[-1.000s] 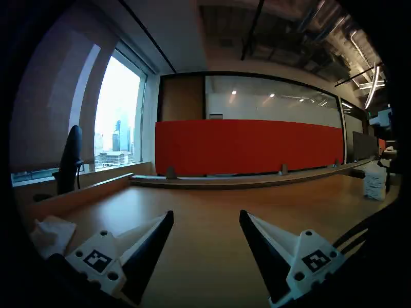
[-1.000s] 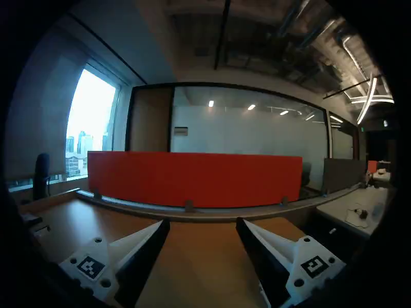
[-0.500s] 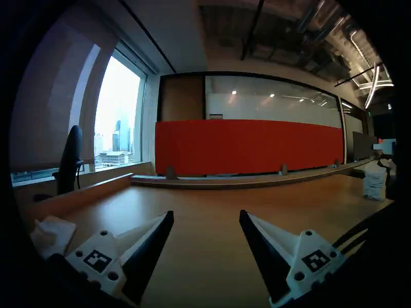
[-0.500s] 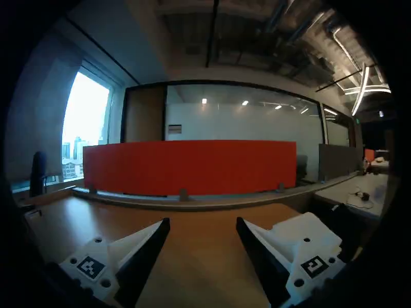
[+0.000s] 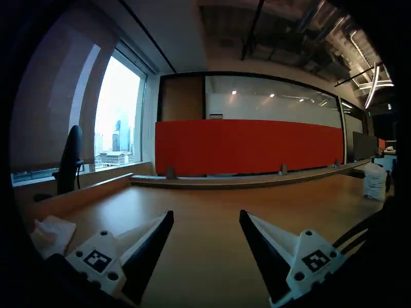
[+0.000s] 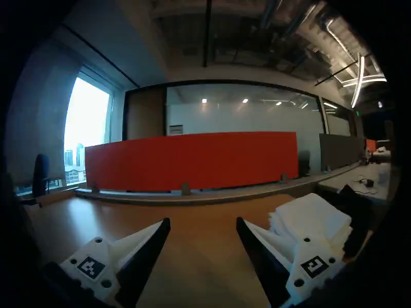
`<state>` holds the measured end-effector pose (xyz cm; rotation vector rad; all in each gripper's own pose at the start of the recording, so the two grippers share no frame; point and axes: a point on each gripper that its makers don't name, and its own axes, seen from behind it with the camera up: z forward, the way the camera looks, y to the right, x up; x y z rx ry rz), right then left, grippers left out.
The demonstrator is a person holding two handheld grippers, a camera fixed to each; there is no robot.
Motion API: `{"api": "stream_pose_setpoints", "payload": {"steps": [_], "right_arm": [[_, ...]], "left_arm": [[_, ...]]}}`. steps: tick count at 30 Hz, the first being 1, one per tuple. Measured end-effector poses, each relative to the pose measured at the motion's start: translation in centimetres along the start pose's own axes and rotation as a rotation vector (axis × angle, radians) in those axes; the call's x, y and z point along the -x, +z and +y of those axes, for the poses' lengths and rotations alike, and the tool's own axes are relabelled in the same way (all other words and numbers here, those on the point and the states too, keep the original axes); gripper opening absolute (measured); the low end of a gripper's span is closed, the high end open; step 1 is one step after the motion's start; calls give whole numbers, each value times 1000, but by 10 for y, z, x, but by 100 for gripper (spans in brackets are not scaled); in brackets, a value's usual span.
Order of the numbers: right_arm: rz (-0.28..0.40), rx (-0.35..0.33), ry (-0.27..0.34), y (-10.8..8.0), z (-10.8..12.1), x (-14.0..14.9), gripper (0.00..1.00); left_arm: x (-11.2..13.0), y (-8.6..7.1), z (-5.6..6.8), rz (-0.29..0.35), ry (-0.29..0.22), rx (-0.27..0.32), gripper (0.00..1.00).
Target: Fold towel
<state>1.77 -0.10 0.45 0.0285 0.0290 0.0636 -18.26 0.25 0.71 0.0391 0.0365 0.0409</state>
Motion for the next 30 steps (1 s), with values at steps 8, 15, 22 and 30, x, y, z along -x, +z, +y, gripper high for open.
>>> {"api": "stream_pose_setpoints", "payload": {"steps": [8, 15, 22, 30], "right_arm": [[-9, -1, -4, 0, 1, 18, 100], [-9, -5, -17, 0, -1, 25, 99], [-7, -6, -38, 1, -2, 30, 100], [-7, 1, -40, -1, 0, 33, 100]], "left_arm": [[0, 0, 0, 0, 0, 0, 95], [0, 0, 0, 0, 0, 0, 95], [0, 0, 0, 0, 0, 0, 95], [0, 0, 0, 0, 0, 0, 95]]}}
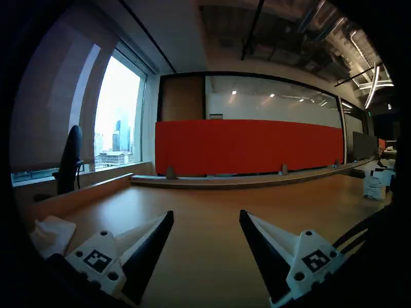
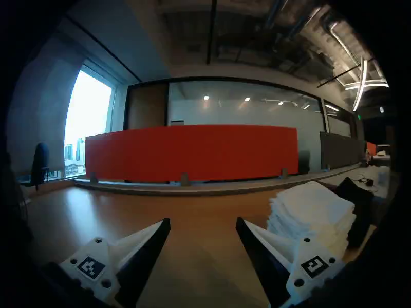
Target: Fold towel
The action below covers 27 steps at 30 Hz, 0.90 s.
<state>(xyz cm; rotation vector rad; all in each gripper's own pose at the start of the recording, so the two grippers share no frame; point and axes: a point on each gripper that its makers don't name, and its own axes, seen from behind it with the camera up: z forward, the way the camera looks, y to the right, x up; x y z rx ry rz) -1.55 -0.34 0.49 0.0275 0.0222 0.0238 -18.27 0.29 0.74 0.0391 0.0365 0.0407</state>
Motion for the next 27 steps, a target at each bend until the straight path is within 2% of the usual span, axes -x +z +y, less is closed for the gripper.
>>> {"api": "stream_pose_setpoints", "payload": {"steps": [11, 27], "right_arm": [[9, -5, -25, -4, -4, -1, 100], [7, -4, -24, -4, -4, 1, 100]], "left_arm": [[0, 0, 0, 0, 0, 0, 95], [0, 0, 0, 0, 0, 0, 95]]}}
